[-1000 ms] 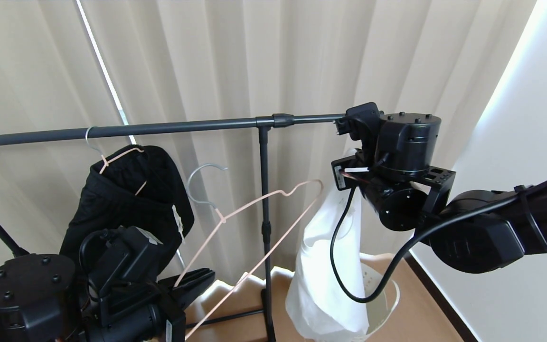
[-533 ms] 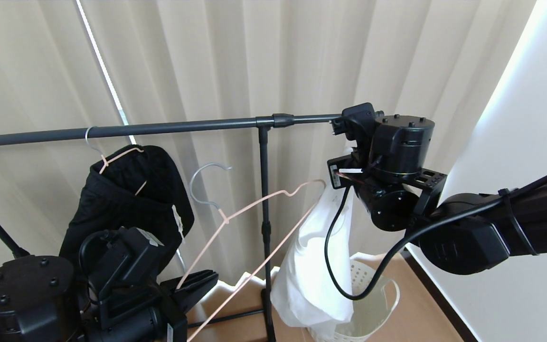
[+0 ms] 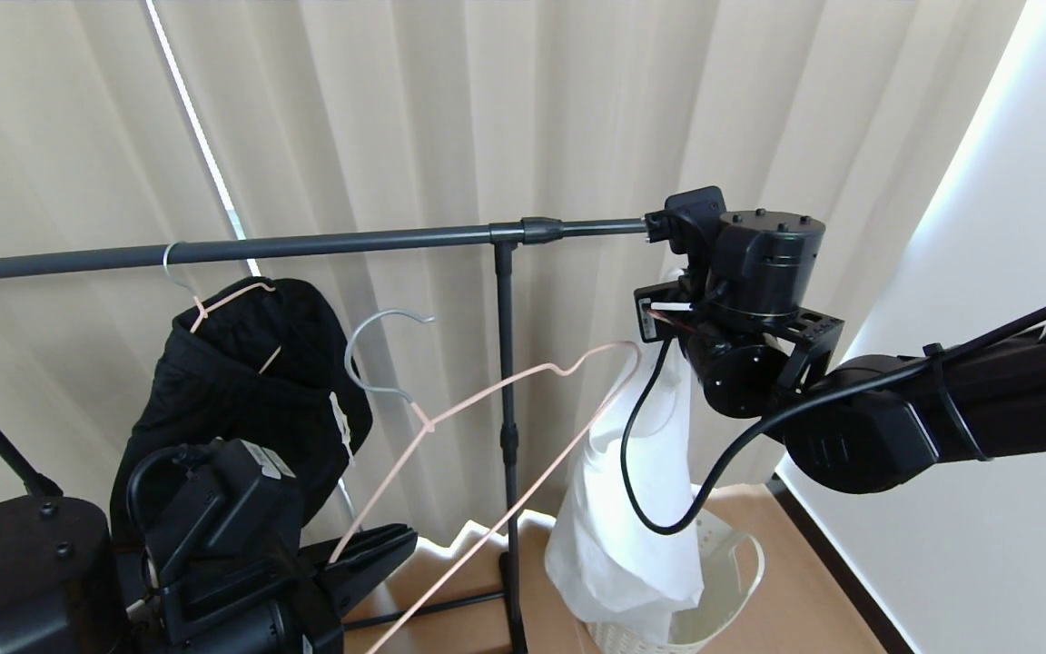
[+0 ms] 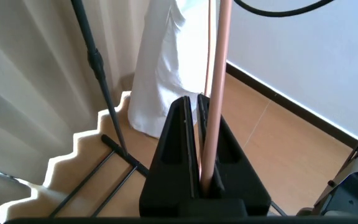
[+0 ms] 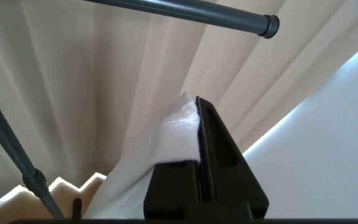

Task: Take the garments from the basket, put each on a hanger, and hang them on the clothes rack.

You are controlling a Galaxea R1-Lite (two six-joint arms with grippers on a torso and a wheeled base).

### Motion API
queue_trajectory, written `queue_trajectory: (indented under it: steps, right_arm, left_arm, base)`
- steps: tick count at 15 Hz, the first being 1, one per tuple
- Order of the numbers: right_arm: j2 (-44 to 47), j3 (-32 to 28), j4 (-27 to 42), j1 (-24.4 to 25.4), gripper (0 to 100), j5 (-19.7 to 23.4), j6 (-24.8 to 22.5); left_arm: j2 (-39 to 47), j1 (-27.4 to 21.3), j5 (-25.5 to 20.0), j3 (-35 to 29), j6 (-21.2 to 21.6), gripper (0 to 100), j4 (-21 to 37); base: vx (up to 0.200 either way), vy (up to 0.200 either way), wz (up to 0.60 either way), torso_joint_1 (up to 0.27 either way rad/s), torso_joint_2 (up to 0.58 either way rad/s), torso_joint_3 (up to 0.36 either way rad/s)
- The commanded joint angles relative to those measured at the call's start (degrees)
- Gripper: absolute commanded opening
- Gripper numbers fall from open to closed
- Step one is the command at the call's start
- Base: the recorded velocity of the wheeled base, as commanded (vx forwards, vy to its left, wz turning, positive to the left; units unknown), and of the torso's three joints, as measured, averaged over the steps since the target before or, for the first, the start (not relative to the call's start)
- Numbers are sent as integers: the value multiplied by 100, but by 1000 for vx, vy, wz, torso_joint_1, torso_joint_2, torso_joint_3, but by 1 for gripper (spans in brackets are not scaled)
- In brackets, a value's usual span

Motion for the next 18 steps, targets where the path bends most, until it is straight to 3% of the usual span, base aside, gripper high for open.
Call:
queue_trajectory:
  steps: [1, 5, 14, 18]
  right_arm:
    - [-20, 77, -17, 89, 0, -14, 1]
    - [-28, 120, -44, 221, 0, -128, 10]
    - [-2, 156, -44, 274, 0, -120, 19]
    - [33, 305, -369, 493, 0, -172, -25]
  left_arm:
    - [159, -11, 0, -29, -87, 0, -11]
    - [212, -134, 0, -90, -377, 0, -11]
    - [212, -240, 0, -90, -570, 0, -143]
    - [221, -248, 0, -90, -579, 0, -152]
  base:
    - [0, 0, 0, 0, 0, 0]
    - [0, 0, 0, 0, 0, 0]
    - [0, 0, 0, 0, 0, 0]
    - [0, 0, 0, 0, 0, 0]
